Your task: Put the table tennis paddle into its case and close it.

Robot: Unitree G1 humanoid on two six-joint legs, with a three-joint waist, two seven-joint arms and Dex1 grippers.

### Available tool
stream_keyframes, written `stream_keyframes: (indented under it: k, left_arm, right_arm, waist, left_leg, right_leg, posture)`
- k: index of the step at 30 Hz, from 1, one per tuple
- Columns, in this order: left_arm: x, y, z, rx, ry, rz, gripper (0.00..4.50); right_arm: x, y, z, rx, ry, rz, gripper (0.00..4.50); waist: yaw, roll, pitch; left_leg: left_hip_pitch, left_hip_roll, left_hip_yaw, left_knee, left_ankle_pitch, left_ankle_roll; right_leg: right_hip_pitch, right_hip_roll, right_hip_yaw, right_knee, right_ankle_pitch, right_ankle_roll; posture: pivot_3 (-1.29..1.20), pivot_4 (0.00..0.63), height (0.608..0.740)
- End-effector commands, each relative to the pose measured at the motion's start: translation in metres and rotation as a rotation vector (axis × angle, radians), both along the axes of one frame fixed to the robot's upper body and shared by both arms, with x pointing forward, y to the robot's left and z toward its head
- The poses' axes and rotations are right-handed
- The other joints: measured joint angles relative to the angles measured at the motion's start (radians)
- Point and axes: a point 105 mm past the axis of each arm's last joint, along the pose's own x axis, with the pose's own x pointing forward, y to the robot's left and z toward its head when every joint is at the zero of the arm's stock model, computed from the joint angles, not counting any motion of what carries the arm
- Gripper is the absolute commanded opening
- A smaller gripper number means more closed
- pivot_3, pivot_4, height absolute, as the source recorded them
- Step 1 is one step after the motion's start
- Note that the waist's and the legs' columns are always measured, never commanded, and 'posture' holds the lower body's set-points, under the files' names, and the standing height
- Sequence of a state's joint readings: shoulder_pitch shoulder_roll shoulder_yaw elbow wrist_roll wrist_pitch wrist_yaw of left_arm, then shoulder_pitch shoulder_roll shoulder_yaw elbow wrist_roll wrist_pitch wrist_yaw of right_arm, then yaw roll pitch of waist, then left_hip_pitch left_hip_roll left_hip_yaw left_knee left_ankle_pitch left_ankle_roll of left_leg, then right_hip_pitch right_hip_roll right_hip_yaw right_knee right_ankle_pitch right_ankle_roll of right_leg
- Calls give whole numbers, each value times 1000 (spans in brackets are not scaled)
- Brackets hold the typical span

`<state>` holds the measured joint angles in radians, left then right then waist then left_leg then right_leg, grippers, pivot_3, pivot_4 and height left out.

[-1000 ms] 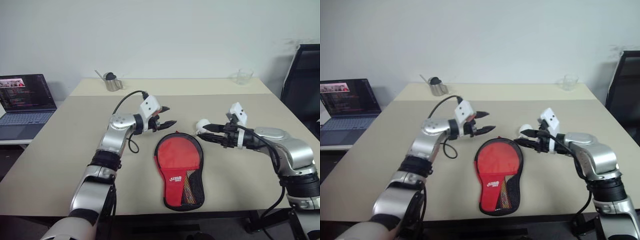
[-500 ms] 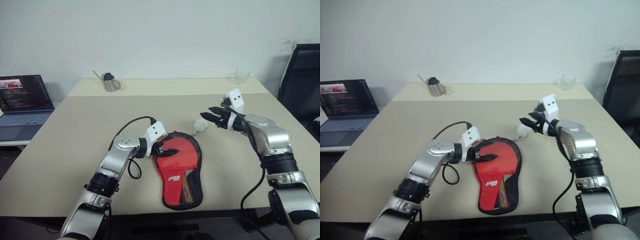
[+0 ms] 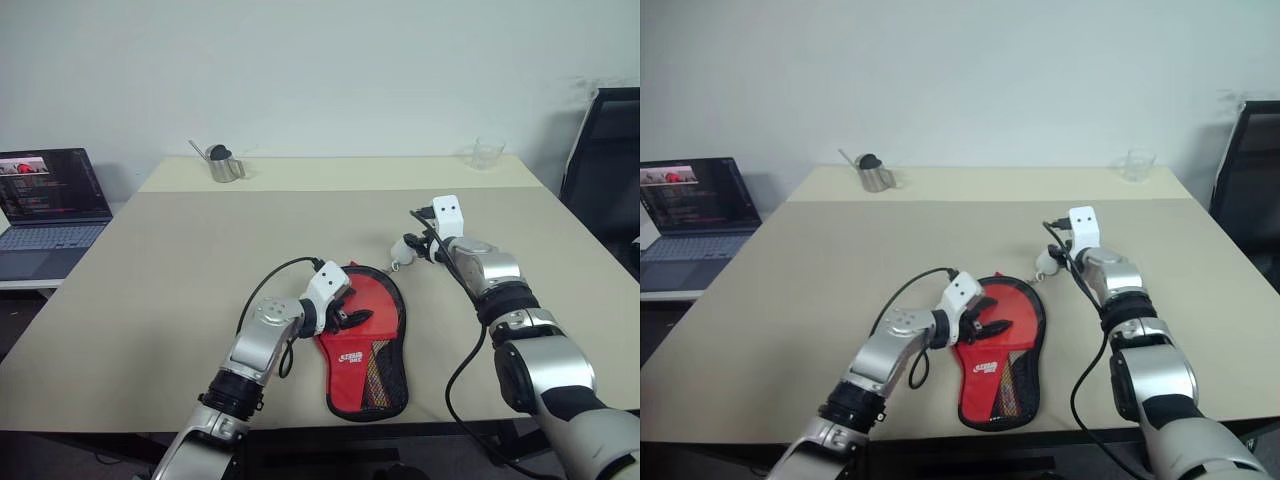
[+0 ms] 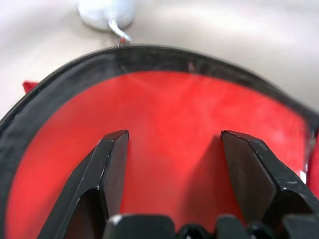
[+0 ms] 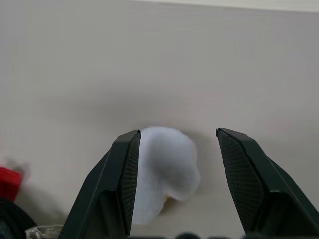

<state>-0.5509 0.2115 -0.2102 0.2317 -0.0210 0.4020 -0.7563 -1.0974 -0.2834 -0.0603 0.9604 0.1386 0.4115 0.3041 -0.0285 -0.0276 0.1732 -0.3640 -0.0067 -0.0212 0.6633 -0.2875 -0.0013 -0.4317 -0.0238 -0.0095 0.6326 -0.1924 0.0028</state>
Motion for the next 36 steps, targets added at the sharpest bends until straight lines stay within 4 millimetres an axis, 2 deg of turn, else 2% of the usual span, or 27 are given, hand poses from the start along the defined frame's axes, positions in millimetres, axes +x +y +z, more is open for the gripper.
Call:
stream_keyframes:
  k: [1,4,13,18,26,30,33,36]
  left_arm:
    - [1,8,-24,-60,59,96,3187]
    - [-1,10,-40,-25,45,110,3187]
    - [1,3,-54,-33,82,144,3187]
    - [0,3,-52,-57,138,145,3187]
    - [6,-2,-29,-101,149,103,3187]
    - [6,-1,-32,-78,180,103,3187]
    - [6,2,-43,-22,213,117,3187]
    - [7,3,-45,-18,219,131,3187]
  right_arm:
    - [6,7,25,23,-77,0,2699]
    - [7,10,23,21,-72,-3,2699]
    - [9,15,22,27,-65,-21,2699]
    - [10,15,17,11,-45,-37,2699]
    - [10,13,11,18,-16,-85,2699]
    - [10,15,8,14,-4,-81,2699]
    - [10,17,8,18,2,-76,2699]
    - [11,12,6,6,16,-122,2699]
  waist:
    - [0,1,0]
    - [0,1,-1]
    - [-1,8,-5]
    - [0,10,-9]
    - [-1,11,-9]
    - [-2,10,-9]
    - [-2,10,-9]
    - [-2,10,-9]
  left_leg:
    - [1,0,0,0,0,0]
    - [4,0,0,1,0,0]
    - [18,-1,0,1,1,1]
    - [18,-1,0,1,1,1]
    - [18,-1,-1,0,1,1]
    - [18,-1,-1,-1,1,1]
    - [18,-1,-1,-1,1,1]
    - [18,-1,-1,-1,1,1]
  right_leg:
    - [0,0,0,0,0,0]
    - [3,0,0,2,0,0]
    - [20,4,0,0,-3,5]
    - [22,5,-1,-1,-3,6]
    - [21,5,-1,-4,-3,6]
    - [21,5,-1,-4,-3,6]
    - [20,5,-1,-4,-3,6]
    - [20,5,-1,-4,-3,6]
  posture:
    - [0,150,740]
    - [0,150,740]
    - [0,150,740]
    - [0,150,740]
    - [0,150,740]
    - [0,150,740]
    - [0,150,740]
    - [0,150,740]
